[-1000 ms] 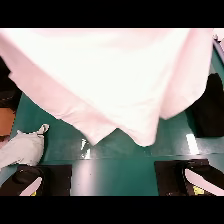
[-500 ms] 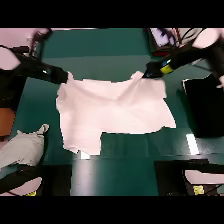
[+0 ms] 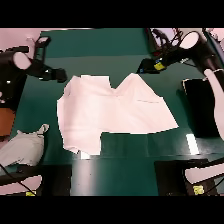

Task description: Fold the shirts.

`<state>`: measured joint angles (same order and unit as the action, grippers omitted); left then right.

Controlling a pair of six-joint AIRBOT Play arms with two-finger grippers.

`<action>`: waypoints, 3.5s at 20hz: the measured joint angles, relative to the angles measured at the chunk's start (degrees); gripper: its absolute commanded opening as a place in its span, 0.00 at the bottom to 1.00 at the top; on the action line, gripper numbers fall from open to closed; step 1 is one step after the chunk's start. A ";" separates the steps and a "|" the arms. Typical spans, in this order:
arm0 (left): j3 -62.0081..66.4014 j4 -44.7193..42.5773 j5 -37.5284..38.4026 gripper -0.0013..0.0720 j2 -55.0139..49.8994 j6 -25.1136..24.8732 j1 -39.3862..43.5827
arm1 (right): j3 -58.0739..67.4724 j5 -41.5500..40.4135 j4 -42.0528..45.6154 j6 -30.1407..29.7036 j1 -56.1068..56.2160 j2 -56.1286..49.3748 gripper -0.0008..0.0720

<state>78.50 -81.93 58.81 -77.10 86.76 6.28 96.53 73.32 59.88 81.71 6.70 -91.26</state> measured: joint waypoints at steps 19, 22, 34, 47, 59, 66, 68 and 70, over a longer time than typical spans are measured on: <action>-48.50 19.37 -3.76 0.49 21.31 -1.81 -9.62 | -23.89 -0.22 -0.28 -1.22 -2.82 25.03 0.62; -49.07 23.39 -3.93 0.12 21.33 -3.67 -9.55 | -24.44 -0.46 -0.28 -1.25 -3.89 26.29 0.62; -39.98 26.10 2.12 0.05 23.78 -8.90 -9.57 | -49.92 6.29 8.92 -1.25 -34.42 34.29 0.79; -38.51 26.27 2.38 0.05 24.02 -9.22 -9.57 | -64.83 -4.17 -2.80 -6.49 -38.07 26.62 0.32; -12.79 20.92 4.87 0.05 35.60 -5.62 -9.57 | -35.95 -7.54 -2.89 -6.86 -23.45 39.28 0.03; 24.72 19.06 1.68 0.05 38.27 -4.50 -9.57 | -2.45 -8.90 -0.50 -6.05 -22.99 49.09 0.03; 31.19 18.05 -0.24 0.05 38.53 -4.37 -9.57 | 5.11 -7.96 1.53 -4.76 -22.99 49.20 0.03; 34.95 16.52 -1.53 0.05 38.29 -4.07 -9.57 | 11.32 -6.19 2.67 -3.63 -22.97 48.04 0.03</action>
<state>113.45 -65.41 57.28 -38.81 82.70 -3.29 107.85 67.13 62.54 78.08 -16.27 -43.22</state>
